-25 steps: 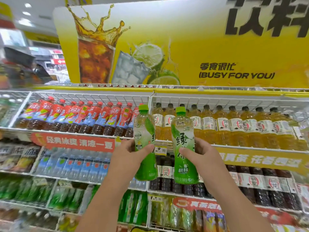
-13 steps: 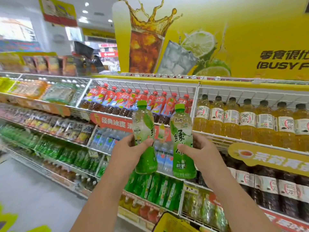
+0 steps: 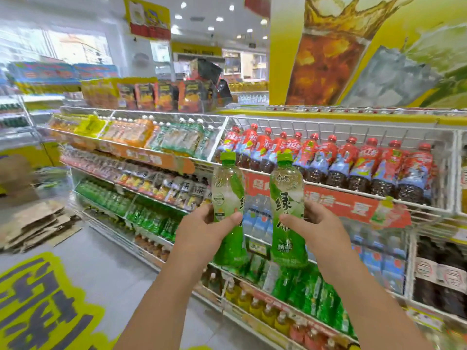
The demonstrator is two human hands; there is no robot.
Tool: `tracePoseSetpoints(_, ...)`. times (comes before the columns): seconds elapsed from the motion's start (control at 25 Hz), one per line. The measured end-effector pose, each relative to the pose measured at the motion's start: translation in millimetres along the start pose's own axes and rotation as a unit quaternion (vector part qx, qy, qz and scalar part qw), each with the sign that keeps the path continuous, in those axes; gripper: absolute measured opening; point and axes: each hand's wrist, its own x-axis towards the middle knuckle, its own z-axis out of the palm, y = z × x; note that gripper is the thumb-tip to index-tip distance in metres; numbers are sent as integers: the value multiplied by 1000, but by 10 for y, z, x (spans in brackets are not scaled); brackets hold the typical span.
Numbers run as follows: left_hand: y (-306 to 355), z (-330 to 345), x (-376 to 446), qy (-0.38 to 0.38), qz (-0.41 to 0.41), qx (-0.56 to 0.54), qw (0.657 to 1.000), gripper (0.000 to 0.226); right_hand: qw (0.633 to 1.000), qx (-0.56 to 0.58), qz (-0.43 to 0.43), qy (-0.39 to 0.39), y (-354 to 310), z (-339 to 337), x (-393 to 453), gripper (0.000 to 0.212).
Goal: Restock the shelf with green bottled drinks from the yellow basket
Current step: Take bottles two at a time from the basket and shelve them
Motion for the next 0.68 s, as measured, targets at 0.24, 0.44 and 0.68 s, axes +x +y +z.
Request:
tracePoseSetpoints(0.24, -281, -985, 735, 21, -9, -10, 1000, 38, 999, -15, 12, -34, 222, 1294, 615, 50)
tracePoseSetpoints(0.44, -604, -1506, 1524, 63, -20, -2, 998, 46, 998, -5, -2, -68, 433, 2122, 1419, 89)
tracePoseSetpoints(0.68, -779, -2085, 2488, 115, -27, -5, 993, 30, 994, 31, -4, -109, 537, 2939, 2380, 54)
